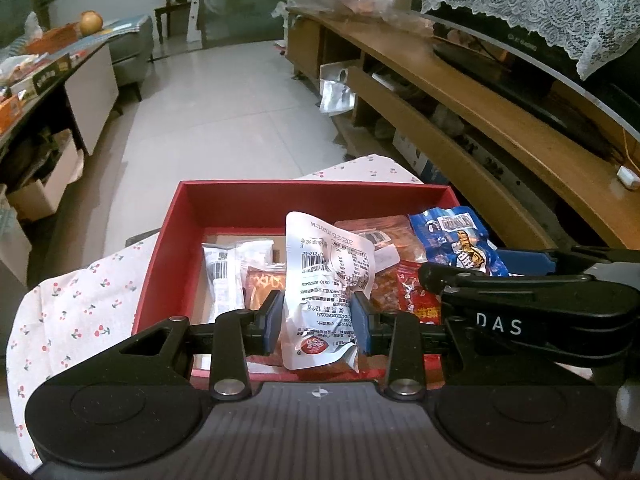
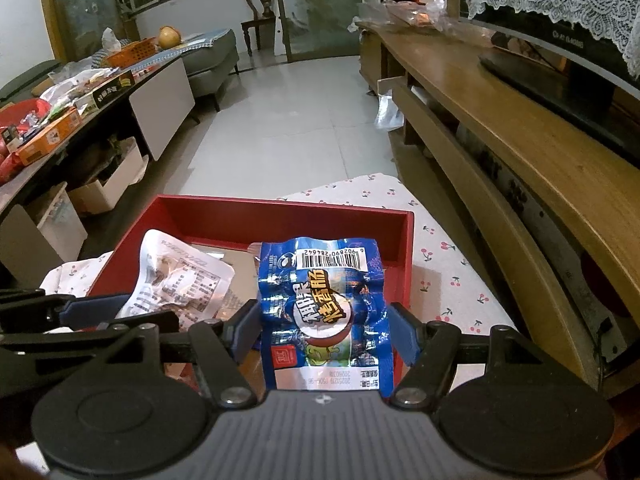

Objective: Organize snacks
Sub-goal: 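Lower the white pouch and blue sausage pack into the red box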

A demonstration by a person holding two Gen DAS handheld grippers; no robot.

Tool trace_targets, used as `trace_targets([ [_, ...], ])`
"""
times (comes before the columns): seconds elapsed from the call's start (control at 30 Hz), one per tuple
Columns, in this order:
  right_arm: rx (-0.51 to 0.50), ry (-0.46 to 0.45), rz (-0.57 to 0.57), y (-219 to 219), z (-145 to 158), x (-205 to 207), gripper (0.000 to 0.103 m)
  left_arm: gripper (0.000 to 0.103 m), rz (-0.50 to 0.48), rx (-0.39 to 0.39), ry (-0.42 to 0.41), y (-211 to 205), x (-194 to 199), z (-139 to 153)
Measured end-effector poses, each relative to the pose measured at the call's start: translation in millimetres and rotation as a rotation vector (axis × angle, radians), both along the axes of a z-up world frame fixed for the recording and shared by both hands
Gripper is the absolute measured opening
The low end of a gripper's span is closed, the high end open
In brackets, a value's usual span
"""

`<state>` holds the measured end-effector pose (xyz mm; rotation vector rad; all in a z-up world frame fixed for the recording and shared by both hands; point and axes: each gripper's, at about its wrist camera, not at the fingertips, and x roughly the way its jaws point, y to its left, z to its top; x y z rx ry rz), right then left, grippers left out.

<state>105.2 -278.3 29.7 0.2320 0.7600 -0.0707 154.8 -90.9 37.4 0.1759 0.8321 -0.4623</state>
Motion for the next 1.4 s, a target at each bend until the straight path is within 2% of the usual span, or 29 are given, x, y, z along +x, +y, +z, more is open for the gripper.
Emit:
trace_targets([
  [0.77, -0.048, 0.031, -0.024, 7.4, -15.4, 18.1, 0.081, 0.043, 0.029, 0.024, 0.025, -4.1, 14.5, -18.6],
  [1.4, -0.057, 0.037, -0.032, 8.8, -20.8, 22.8, 0.081, 0.044, 0.030, 0.028, 0.015, -6.2, 14.8, -22.5],
])
